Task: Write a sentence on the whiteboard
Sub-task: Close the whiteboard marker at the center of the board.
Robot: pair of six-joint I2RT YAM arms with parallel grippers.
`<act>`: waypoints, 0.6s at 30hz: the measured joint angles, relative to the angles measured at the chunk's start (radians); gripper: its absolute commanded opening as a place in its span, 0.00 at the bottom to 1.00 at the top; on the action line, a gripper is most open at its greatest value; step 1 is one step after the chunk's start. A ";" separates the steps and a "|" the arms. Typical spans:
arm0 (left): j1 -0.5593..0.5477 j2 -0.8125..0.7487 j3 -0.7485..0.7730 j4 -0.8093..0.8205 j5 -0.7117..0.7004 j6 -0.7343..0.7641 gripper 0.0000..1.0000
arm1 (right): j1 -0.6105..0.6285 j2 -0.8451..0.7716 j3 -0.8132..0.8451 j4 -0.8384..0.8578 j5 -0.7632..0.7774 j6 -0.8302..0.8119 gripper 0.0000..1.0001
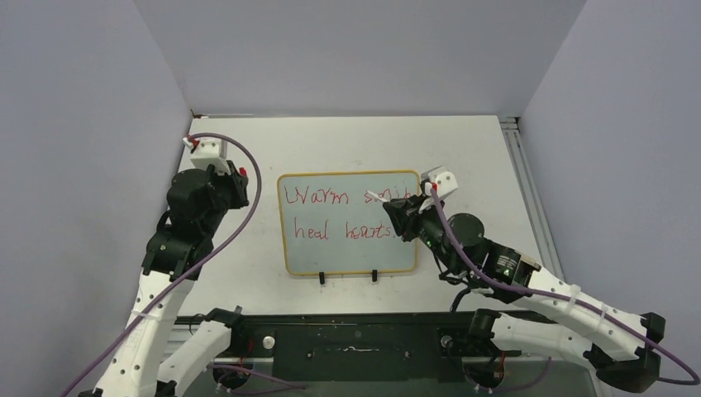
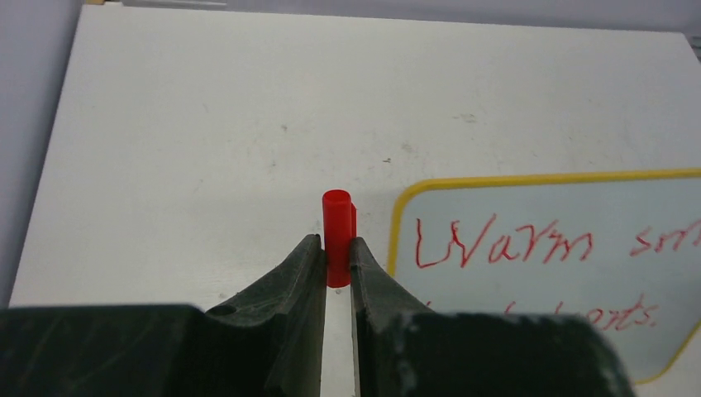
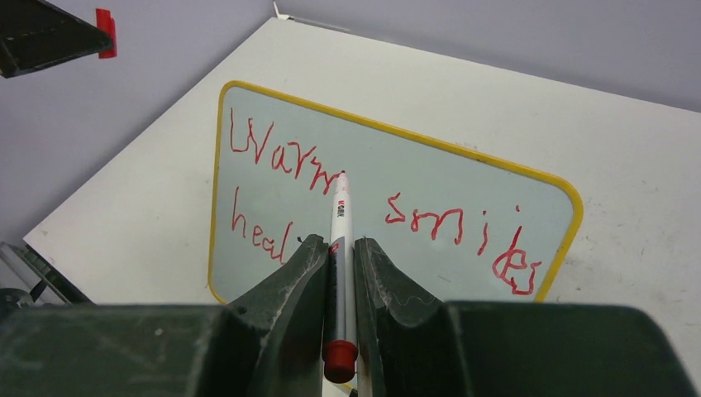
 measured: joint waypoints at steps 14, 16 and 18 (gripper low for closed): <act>-0.171 -0.139 -0.159 0.106 0.449 0.074 0.00 | -0.634 0.130 0.124 -0.044 -0.853 0.071 0.05; -0.182 -0.159 -0.216 0.119 0.518 0.072 0.00 | -0.696 0.146 0.125 -0.056 -0.998 0.092 0.05; -0.189 -0.166 -0.251 0.136 0.574 0.069 0.00 | -0.709 0.163 0.125 -0.076 -1.099 0.106 0.05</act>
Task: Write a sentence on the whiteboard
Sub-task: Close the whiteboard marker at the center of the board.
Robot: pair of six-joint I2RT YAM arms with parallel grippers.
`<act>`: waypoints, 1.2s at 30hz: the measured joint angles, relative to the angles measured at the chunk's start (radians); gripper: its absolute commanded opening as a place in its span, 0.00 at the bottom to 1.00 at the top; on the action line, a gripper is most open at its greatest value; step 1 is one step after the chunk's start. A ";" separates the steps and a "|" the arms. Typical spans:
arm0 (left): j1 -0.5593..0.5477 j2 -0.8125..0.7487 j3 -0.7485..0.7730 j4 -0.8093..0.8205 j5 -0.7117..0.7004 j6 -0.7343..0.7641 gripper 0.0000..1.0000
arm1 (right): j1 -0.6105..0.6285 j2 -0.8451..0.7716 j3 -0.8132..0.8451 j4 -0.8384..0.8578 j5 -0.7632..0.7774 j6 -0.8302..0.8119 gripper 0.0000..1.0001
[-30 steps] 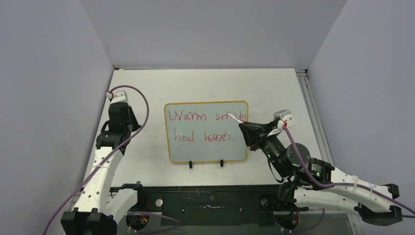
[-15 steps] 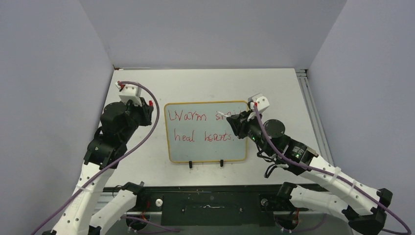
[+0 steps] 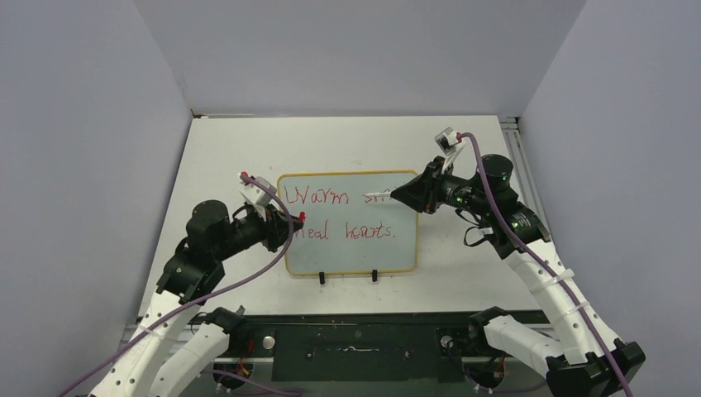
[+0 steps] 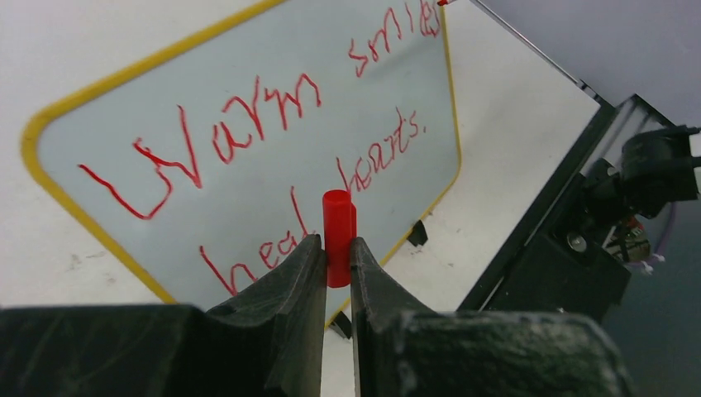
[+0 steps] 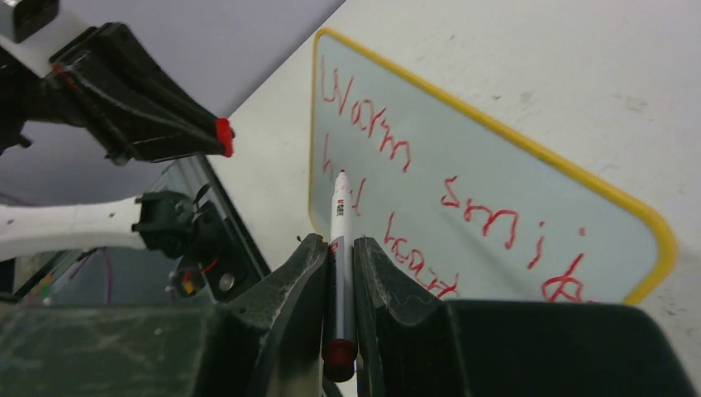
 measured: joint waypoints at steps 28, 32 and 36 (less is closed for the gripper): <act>-0.411 0.068 -0.139 0.035 0.045 0.049 0.00 | 0.184 0.092 -0.005 -0.253 -0.312 -0.040 0.05; -0.427 0.081 -0.139 0.034 0.040 0.057 0.00 | 0.185 0.092 -0.007 -0.259 -0.317 -0.049 0.05; -0.439 0.083 -0.139 0.034 0.037 0.060 0.00 | 0.191 0.092 -0.013 -0.264 -0.317 -0.053 0.05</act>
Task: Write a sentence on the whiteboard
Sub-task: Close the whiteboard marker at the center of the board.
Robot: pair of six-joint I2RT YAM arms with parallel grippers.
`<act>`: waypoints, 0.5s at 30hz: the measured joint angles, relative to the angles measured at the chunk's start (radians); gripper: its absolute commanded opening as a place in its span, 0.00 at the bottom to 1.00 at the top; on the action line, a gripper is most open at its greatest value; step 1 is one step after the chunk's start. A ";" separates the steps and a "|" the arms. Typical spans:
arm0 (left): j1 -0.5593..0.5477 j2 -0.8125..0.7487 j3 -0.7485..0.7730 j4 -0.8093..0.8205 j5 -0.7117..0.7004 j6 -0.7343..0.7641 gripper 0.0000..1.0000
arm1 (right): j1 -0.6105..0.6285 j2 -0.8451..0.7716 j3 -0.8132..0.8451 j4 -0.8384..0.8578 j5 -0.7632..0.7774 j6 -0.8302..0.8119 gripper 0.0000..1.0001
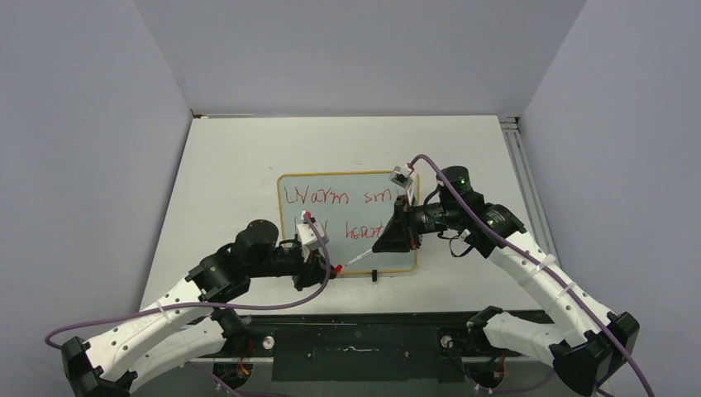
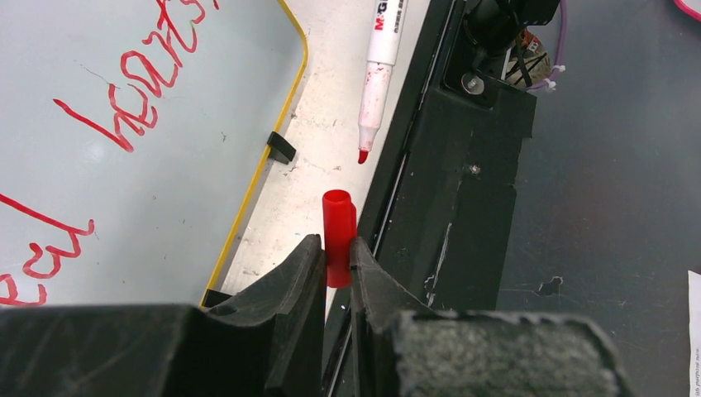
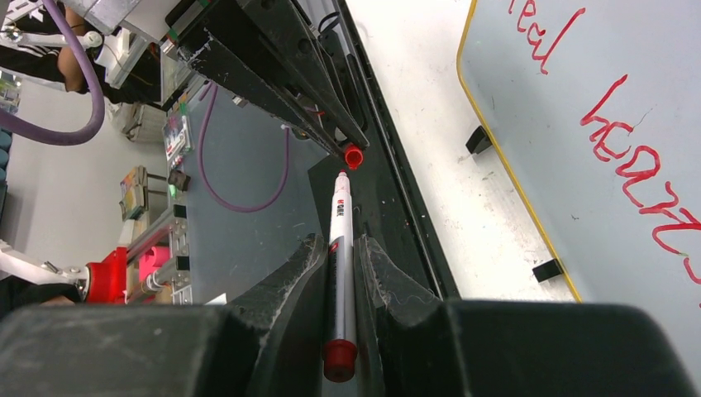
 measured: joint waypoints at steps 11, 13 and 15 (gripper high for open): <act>-0.016 0.002 0.000 0.000 -0.001 0.002 0.00 | 0.014 0.007 -0.002 -0.002 -0.001 -0.014 0.05; -0.018 0.003 -0.001 0.000 -0.001 0.002 0.00 | 0.018 0.010 -0.002 -0.002 -0.001 -0.016 0.05; -0.021 0.005 -0.002 -0.001 -0.001 0.002 0.00 | 0.022 0.019 -0.002 -0.002 -0.001 -0.017 0.05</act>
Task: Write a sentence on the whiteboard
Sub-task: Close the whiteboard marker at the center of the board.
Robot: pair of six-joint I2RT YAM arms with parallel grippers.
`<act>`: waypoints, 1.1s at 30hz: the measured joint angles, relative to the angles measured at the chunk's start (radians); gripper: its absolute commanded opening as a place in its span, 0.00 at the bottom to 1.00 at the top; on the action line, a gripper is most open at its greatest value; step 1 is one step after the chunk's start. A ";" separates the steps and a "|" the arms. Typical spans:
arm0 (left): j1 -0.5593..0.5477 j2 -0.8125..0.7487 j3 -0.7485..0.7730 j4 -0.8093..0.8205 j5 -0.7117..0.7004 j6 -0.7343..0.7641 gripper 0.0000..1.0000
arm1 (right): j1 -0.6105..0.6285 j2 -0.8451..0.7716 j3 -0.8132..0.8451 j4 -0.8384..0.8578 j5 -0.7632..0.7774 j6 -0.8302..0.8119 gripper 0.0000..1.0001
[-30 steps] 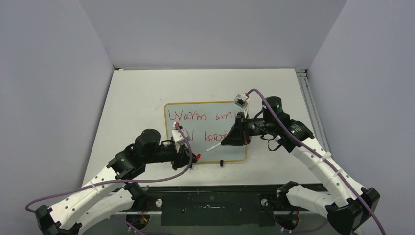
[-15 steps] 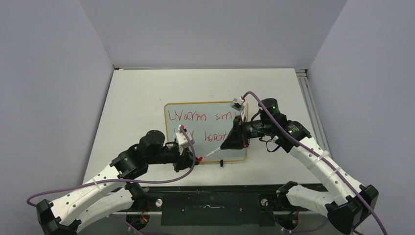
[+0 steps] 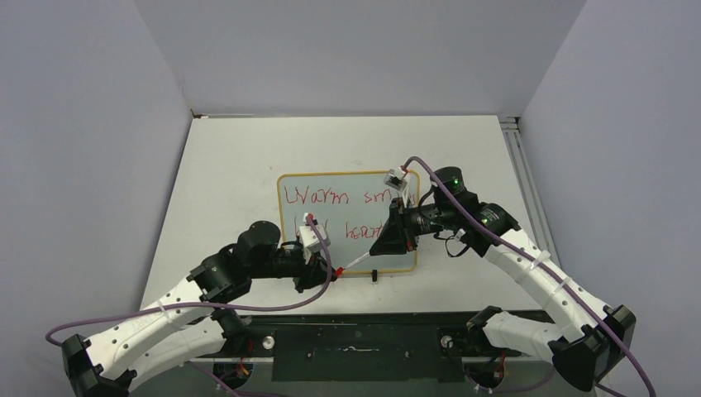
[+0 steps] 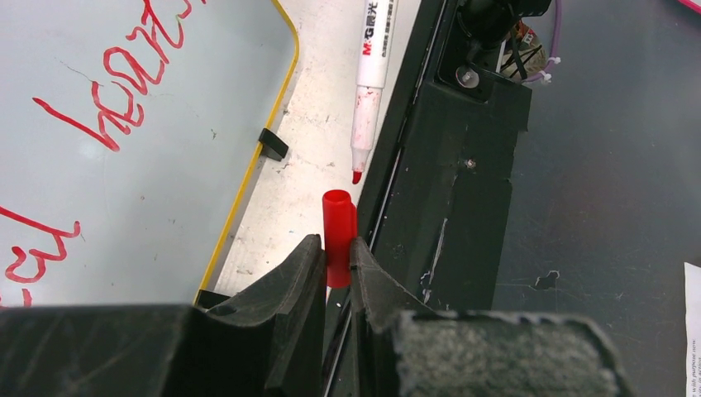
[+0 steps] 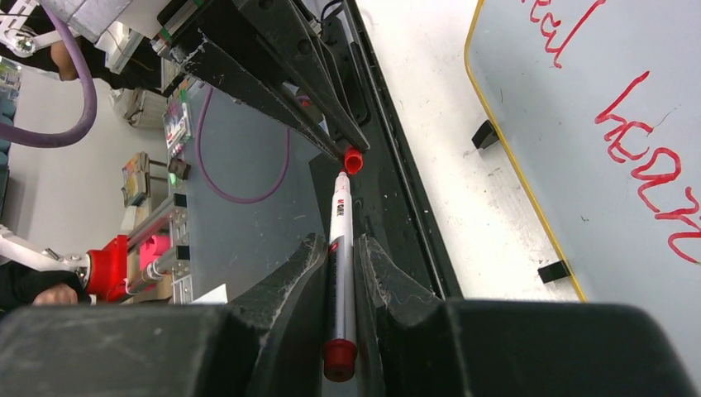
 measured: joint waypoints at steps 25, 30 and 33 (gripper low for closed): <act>-0.021 0.001 -0.003 -0.002 -0.001 0.001 0.00 | 0.021 0.028 -0.016 0.030 0.002 0.005 0.05; -0.022 0.001 -0.003 -0.002 -0.001 0.001 0.00 | 0.032 0.028 -0.016 0.031 0.002 0.005 0.05; -0.025 0.001 -0.003 -0.002 -0.001 0.001 0.00 | 0.038 0.030 -0.017 0.031 0.002 0.004 0.05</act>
